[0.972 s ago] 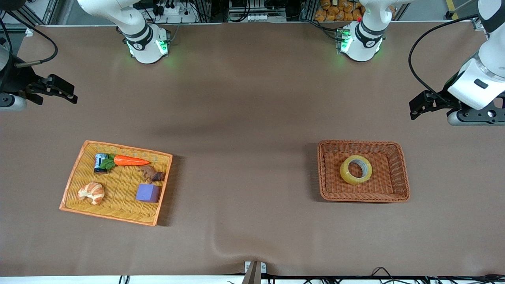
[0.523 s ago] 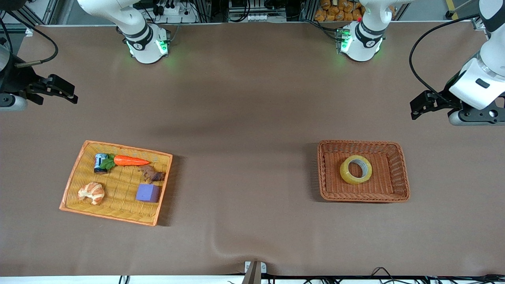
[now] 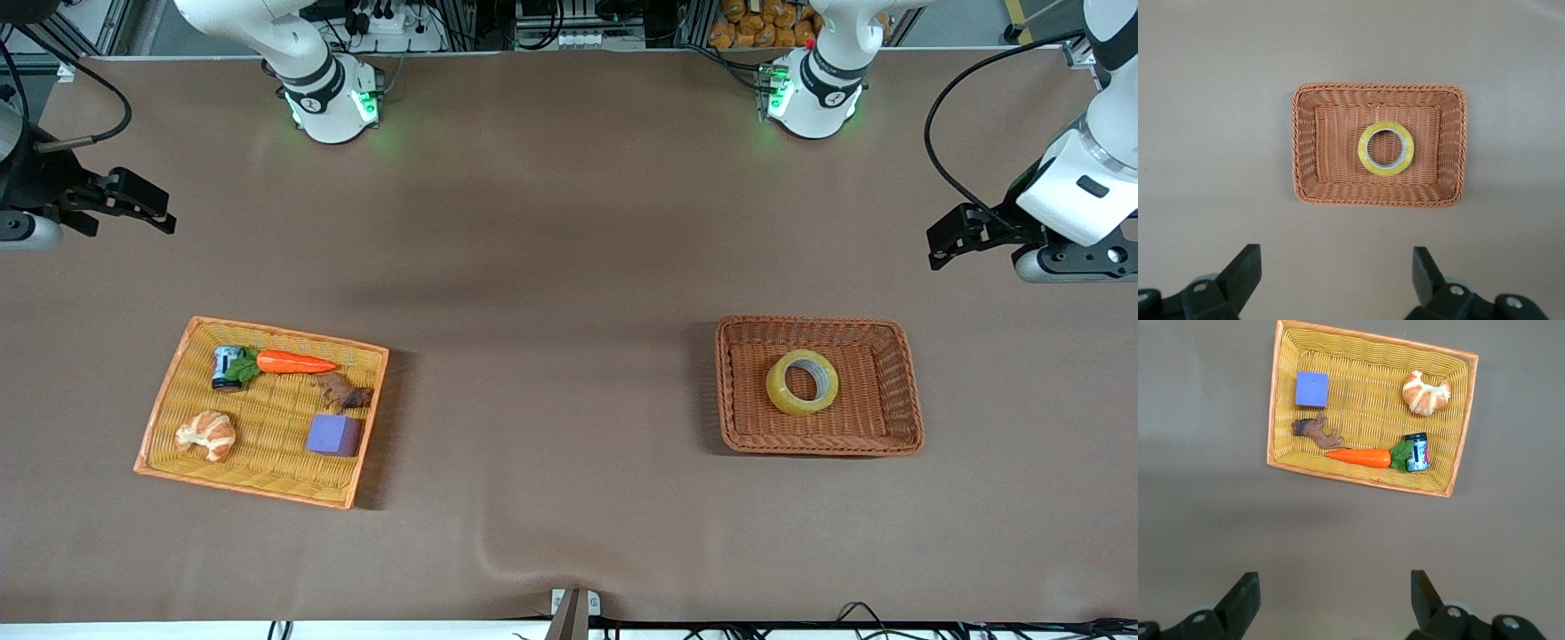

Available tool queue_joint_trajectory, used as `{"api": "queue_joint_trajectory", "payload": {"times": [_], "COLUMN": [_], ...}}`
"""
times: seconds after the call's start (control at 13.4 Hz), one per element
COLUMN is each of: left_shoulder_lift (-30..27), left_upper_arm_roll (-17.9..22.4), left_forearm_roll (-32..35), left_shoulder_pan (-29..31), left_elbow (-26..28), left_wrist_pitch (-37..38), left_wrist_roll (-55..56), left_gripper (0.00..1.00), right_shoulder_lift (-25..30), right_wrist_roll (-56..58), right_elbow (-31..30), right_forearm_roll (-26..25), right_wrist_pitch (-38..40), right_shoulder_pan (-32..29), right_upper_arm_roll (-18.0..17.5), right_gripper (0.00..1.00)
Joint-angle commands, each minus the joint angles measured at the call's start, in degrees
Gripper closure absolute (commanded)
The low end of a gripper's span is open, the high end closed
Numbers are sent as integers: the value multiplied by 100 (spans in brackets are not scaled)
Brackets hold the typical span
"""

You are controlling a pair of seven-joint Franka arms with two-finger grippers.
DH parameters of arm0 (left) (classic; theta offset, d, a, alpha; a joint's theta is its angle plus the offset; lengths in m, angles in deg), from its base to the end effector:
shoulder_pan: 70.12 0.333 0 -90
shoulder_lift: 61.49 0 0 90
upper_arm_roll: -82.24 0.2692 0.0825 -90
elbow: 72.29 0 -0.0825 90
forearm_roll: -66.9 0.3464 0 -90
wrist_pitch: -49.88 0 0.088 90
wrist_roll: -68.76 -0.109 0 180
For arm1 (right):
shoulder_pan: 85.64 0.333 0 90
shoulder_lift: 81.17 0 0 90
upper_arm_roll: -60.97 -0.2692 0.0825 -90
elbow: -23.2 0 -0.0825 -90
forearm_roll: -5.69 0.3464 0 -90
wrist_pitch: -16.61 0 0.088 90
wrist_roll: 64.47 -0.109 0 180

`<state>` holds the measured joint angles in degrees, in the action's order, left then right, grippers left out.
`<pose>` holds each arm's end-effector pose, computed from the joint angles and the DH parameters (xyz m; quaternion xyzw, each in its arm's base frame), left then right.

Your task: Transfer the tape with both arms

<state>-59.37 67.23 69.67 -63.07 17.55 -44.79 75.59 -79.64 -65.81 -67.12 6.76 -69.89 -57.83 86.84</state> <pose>0.5300 -0.0668 0.5656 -0.9995 0.0110 -0.0266 0.0161 0.5038 0.0164 0.5804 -0.9996 -0.0058 0.0217 0.0145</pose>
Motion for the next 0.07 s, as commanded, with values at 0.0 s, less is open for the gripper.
{"api": "queue_joint_trajectory", "payload": {"times": [0.0], "left_shoulder_lift": [0], "left_upper_arm_roll": [-11], "left_forearm_roll": [-110], "left_shoulder_pan": [112], "left_elbow": [-89], "left_wrist_pitch": [63], "left_wrist_roll": [-6], "left_gripper": [0], "right_shoulder_lift": [-47], "right_wrist_roll": [-77], "right_elbow": [111], "right_forearm_roll": [-72], "right_wrist_pitch": [81], "right_shoulder_pan": [-13], "right_upper_arm_roll": [-29], "right_gripper": [0]}}
